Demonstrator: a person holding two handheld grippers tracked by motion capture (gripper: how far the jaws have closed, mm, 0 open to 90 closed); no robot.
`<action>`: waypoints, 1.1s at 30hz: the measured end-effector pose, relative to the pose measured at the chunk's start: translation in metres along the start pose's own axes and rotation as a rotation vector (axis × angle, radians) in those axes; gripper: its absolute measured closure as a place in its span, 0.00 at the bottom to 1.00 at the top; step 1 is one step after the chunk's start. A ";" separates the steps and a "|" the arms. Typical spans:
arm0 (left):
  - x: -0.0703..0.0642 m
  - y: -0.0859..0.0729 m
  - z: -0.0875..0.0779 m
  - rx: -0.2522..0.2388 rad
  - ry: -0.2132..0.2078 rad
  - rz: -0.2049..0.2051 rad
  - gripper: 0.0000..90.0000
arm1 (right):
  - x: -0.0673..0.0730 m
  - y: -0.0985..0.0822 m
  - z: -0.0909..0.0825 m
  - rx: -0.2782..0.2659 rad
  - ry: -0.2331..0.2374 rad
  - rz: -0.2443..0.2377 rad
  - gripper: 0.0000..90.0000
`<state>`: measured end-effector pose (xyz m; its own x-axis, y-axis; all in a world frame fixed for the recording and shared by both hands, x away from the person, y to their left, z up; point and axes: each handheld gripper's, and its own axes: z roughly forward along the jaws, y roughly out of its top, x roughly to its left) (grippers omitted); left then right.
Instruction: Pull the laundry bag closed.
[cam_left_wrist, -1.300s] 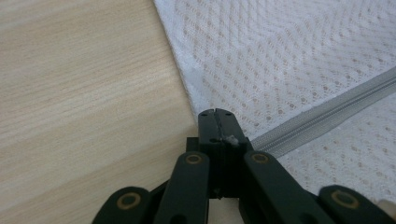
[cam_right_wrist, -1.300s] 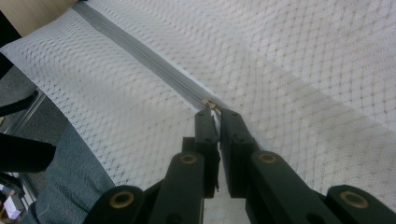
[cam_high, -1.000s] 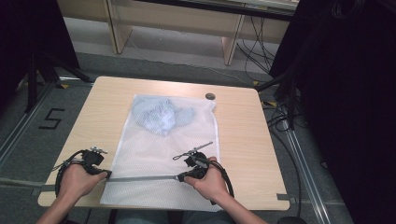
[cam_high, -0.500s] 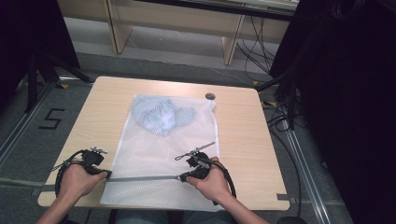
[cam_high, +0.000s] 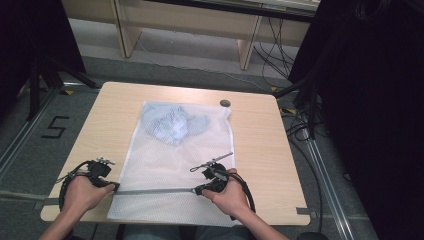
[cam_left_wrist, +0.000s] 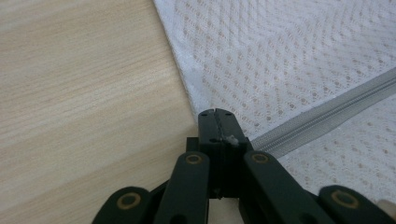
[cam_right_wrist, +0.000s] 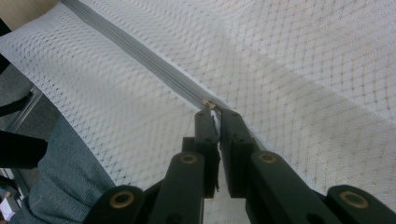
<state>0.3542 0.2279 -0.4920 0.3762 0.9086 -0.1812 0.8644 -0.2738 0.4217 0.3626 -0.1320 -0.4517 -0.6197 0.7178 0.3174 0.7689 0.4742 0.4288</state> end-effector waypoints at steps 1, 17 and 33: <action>0.000 0.000 0.000 0.001 0.000 0.001 1.00 | 0.000 0.000 0.000 -0.002 0.001 -0.007 0.97; 0.000 -0.001 0.001 -0.017 0.000 -0.002 1.00 | -0.008 -0.004 -0.005 -0.006 -0.012 -0.010 0.96; 0.000 0.000 0.000 0.000 0.000 0.000 1.00 | -0.014 -0.007 -0.010 -0.008 -0.009 0.008 0.96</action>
<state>0.3541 0.2279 -0.4920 0.3759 0.9088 -0.1811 0.8646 -0.2736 0.4215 0.3642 -0.1508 -0.4509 -0.6117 0.7265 0.3131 0.7727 0.4640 0.4331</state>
